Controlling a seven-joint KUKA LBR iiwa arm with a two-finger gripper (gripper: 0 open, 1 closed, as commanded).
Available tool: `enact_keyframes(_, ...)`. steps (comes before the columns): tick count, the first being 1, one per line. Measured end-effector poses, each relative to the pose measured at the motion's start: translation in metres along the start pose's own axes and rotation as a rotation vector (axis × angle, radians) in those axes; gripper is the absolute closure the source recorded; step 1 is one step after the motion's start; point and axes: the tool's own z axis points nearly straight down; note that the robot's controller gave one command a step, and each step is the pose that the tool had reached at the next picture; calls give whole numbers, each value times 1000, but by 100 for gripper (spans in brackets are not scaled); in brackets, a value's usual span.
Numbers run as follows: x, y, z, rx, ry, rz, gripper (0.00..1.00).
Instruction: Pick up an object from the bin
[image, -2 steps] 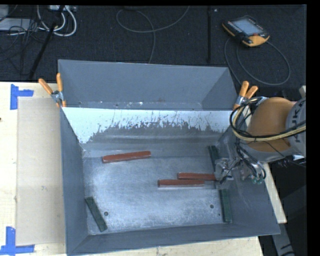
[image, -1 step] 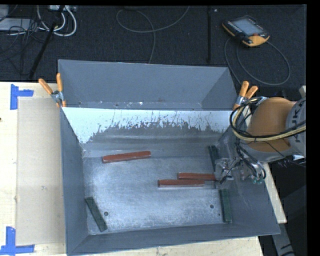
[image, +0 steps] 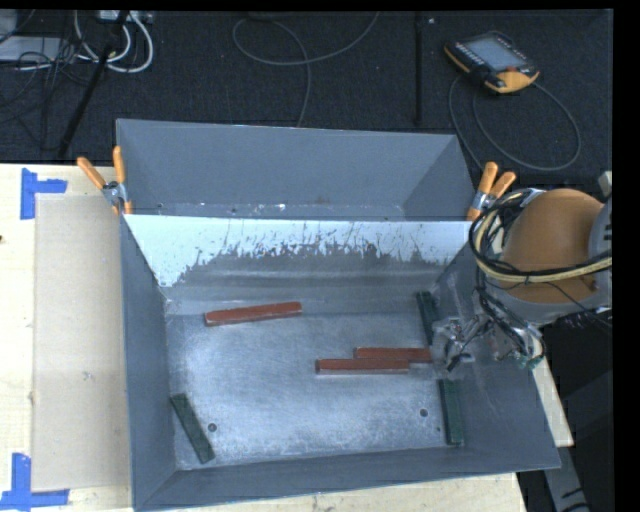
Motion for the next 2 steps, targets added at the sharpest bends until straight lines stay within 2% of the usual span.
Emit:
enact_keyframes(1, 1, 62, 8, 0, -3, 208, 0)
enact_keyframes(2, 1, 62, 8, 1, -3, 208, 0)
